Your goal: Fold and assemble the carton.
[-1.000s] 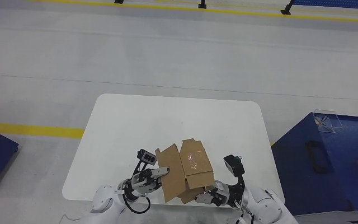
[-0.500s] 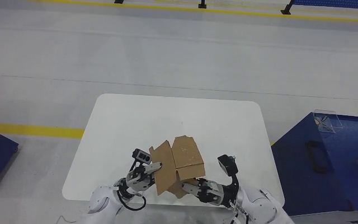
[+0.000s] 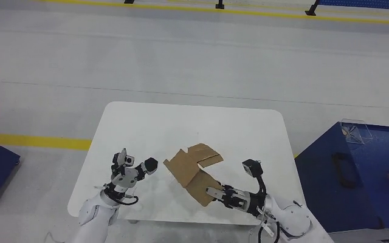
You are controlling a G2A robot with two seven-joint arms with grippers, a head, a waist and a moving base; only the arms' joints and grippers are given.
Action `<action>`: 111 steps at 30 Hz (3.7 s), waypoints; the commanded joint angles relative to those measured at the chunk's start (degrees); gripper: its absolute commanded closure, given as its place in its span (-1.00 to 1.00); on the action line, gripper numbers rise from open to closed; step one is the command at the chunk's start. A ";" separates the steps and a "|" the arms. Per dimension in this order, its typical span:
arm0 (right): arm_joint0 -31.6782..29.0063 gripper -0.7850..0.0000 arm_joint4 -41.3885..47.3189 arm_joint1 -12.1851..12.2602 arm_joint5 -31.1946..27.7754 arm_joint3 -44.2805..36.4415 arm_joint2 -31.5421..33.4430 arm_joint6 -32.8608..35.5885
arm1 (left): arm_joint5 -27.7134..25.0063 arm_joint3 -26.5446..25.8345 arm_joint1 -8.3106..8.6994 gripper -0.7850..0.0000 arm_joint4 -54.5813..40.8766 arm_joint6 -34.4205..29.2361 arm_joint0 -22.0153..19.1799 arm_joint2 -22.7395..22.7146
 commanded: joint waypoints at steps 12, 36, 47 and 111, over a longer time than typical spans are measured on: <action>-1.53 1.00 -22.65 1.49 9.69 -6.18 -0.22 7.57 | 2.54 -3.52 0.02 -1.00 8.93 -6.33 -3.10 1.70; -6.58 1.00 -24.98 3.79 5.63 -15.83 1.42 12.18 | 14.79 -1.37 0.42 -1.00 29.34 -11.36 -10.79 10.69; -6.09 1.00 -22.97 4.17 5.89 -15.55 2.50 9.99 | 14.13 -0.50 0.67 -1.00 31.66 -12.64 -11.09 11.88; -0.97 1.00 -13.15 5.72 13.52 -16.03 3.96 12.99 | 17.70 -33.23 6.13 0.34 94.49 -1.20 -5.12 10.82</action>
